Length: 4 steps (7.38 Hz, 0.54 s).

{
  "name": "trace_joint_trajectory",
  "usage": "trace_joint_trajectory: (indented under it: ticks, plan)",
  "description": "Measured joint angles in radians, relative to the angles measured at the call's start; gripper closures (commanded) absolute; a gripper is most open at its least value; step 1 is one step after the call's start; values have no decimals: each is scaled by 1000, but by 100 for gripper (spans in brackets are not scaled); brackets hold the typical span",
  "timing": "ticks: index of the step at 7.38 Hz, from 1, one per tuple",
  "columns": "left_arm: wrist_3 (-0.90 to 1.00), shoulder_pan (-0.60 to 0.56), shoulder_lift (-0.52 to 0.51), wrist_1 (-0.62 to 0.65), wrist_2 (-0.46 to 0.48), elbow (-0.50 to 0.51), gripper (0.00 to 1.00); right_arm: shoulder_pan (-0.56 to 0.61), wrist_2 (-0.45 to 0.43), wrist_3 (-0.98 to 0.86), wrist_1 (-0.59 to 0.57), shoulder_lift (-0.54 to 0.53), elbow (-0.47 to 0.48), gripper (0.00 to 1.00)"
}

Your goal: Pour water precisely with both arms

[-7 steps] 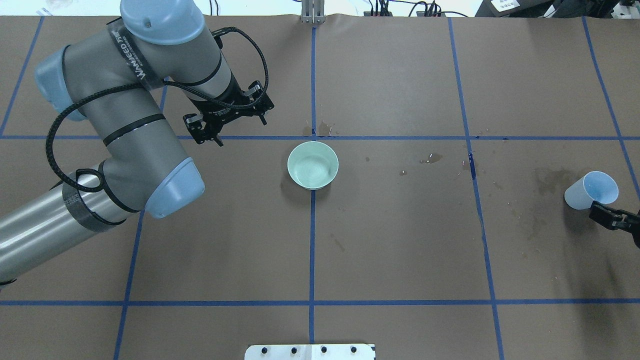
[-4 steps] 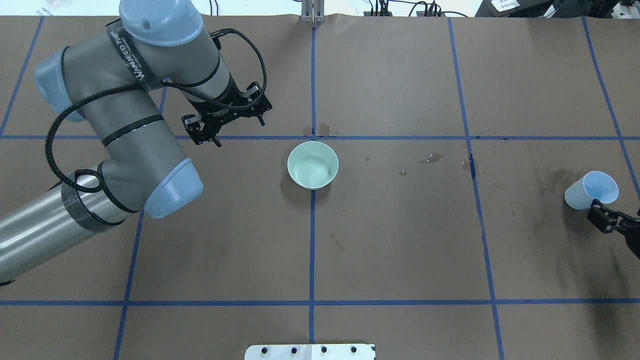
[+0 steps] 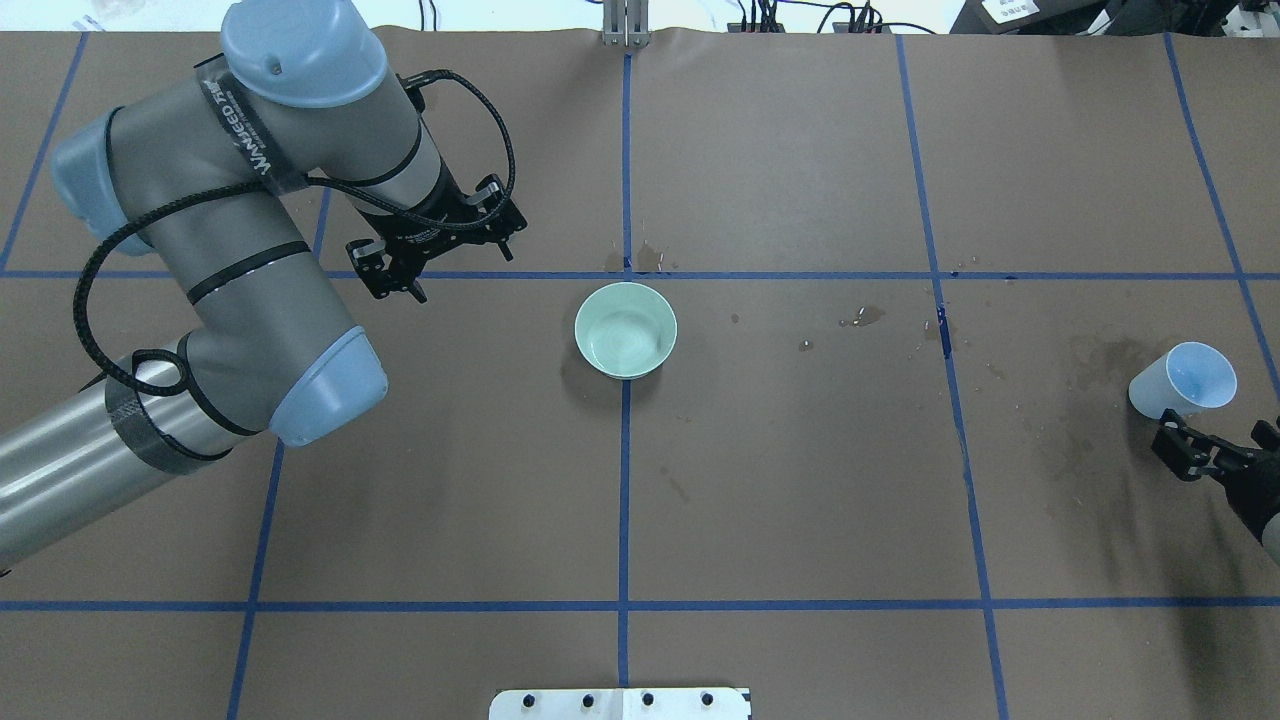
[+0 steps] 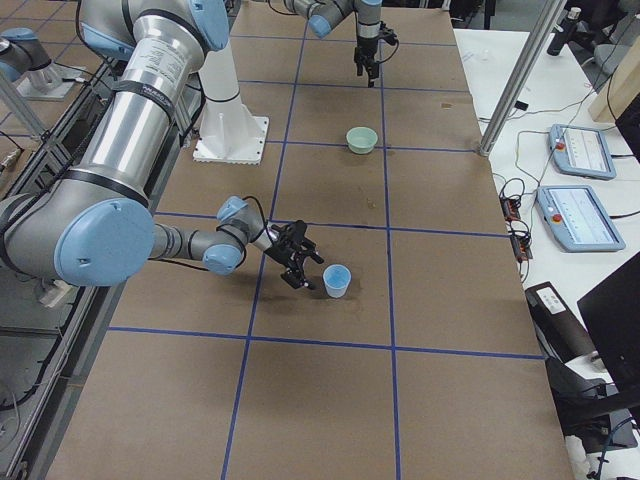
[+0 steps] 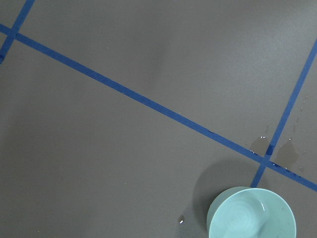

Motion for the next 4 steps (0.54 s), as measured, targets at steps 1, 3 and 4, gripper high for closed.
trace_joint_trajectory:
  ticks: [1, 3, 4]
  plan:
    - [0, 1, 3, 0, 0, -2, 0, -17, -26, 30, -55, 21, -1, 1]
    - [0, 1, 4, 1, 0, -3, 0, -42, -64, 64, -154, 73, -7, 1]
    - [0, 1, 4, 1, 0, -2, 0, -47, -75, 74, -170, 82, -23, 1]
